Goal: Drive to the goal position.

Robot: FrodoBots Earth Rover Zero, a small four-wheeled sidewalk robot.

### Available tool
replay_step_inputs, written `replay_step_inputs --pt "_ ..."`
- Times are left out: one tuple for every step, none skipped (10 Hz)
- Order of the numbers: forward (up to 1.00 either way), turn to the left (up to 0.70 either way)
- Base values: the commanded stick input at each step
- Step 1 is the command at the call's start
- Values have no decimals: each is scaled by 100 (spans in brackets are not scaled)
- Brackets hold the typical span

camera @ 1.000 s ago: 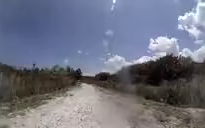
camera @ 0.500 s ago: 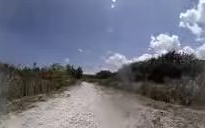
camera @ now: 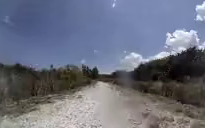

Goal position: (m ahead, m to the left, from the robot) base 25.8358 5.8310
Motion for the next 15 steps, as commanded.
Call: replay_step_inputs --pt "85 -1" --pt "85 -1" --pt "85 -1" --pt "85 -1" --pt "85 -1" --pt "85 -1" --pt "85 -1" --pt "85 -1" --pt "85 -1" --pt "85 -1" --pt "85 -1" --pt "85 -1" --pt "85 -1" --pt "85 -1" --pt "85 -1"
